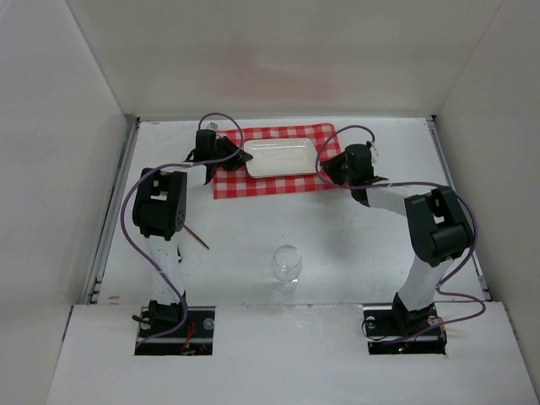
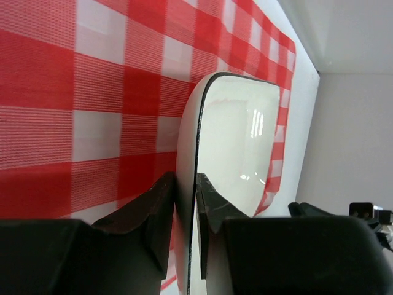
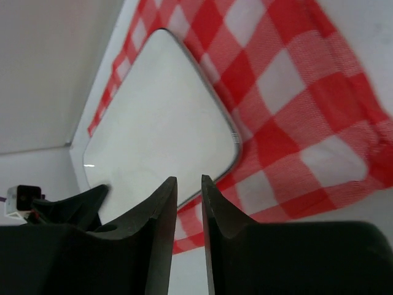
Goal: Set the dinner table for one person
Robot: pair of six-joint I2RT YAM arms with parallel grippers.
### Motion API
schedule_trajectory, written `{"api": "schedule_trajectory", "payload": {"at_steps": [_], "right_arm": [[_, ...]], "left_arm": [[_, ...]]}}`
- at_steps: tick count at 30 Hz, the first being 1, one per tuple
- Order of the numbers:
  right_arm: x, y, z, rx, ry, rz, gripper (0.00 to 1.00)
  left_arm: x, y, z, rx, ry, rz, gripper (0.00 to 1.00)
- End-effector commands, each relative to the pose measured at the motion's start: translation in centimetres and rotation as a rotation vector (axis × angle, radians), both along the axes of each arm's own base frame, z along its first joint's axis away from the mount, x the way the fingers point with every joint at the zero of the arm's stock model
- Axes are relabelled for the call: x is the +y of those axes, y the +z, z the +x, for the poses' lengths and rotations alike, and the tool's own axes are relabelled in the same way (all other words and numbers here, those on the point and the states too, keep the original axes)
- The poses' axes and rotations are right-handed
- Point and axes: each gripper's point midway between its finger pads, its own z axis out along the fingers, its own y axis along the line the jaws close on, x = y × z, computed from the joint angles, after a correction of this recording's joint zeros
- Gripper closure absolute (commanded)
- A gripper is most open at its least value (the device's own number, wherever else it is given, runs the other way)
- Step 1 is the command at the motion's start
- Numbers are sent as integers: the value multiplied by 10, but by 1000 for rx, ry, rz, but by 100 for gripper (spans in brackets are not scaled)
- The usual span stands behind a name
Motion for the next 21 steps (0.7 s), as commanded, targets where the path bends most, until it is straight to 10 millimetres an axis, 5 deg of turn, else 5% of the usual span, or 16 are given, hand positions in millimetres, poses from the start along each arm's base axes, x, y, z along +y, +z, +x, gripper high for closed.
{"api": "schedule_trajectory", "payload": {"at_steps": [1, 5, 11, 21], "right_arm": [[-18, -8, -12, 19, -28, -70, 66], [-28, -21, -30, 59, -46, -98, 54], [-36, -50, -55, 132, -108, -157, 48], [-34, -57, -36, 165, -141, -83, 49]], "left_arm": [[13, 52, 31, -179, 27, -38, 100], [22, 41, 34, -162, 46, -32, 100], [21, 35, 33, -155, 43, -27, 100], [18, 31, 32, -151, 31, -22, 100]]}}
